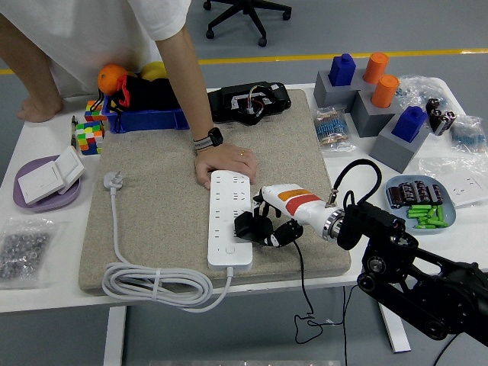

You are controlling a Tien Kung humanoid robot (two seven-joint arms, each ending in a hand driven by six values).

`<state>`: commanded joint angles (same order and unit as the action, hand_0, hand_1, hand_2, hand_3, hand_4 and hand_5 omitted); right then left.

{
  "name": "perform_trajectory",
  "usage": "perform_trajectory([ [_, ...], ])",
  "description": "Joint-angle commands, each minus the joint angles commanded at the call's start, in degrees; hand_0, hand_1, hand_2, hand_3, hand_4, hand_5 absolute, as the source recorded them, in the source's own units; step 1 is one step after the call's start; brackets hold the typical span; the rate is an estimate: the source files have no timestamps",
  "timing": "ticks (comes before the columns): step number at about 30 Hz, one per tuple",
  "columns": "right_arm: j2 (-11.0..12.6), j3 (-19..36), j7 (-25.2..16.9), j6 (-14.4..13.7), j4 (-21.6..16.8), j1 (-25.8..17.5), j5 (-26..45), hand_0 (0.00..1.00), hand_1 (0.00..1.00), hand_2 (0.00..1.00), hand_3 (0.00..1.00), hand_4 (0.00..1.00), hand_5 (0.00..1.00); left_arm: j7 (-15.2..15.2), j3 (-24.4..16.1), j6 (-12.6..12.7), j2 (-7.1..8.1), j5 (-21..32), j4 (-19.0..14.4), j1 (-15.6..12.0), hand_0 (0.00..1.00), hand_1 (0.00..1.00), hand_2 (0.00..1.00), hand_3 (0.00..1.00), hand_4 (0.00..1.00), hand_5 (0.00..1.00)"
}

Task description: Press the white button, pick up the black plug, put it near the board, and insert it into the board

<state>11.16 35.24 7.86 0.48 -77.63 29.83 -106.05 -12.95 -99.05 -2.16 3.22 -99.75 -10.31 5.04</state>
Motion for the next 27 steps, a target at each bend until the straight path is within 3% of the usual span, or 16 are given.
perform_trajectory([
  [8, 0.03, 0.13, 0.04, 0.12, -0.09, 0.0, 0.11, 0.375, 0.471, 0.529, 0.475, 0.901, 0.063, 0.01, 0.01, 0.0, 0.03, -0.02, 0.0, 0.1, 0.833, 0.799, 0.78, 0.805, 0.601, 0.502],
  [9, 0.04, 0.11, 0.05, 0.14, -0.1, 0.0, 0.16, 0.372, 0.471, 0.531, 0.575, 0.91, 0.055, -0.01, 0.05, -0.02, 0.04, 0.0, 0.0, 0.1, 0.833, 0.8, 0.78, 0.804, 0.602, 0.502],
  [14, 0.02, 0.05, 0.02, 0.12, 0.0, -0.03, 0.12, 0.372, 0.471, 0.531, 0.575, 0.91, 0.055, -0.04, 0.07, -0.02, 0.02, 0.05, 0.0, 0.06, 0.833, 0.8, 0.78, 0.804, 0.602, 0.502],
  [15, 0.03, 0.04, -0.01, 0.09, 0.02, -0.05, 0.13, 0.369, 0.47, 0.533, 0.772, 0.929, 0.057, -0.05, 0.03, -0.02, 0.02, 0.01, 0.0, 0.05, 0.833, 0.8, 0.779, 0.804, 0.602, 0.501],
  [27, 0.0, -0.07, -0.14, 0.13, 0.39, -0.22, 0.42, 0.37, 0.472, 0.534, 0.837, 0.941, 0.061, -0.08, 0.25, -0.03, 0.09, 0.12, 0.0, -0.01, 0.833, 0.8, 0.779, 0.805, 0.602, 0.503],
])
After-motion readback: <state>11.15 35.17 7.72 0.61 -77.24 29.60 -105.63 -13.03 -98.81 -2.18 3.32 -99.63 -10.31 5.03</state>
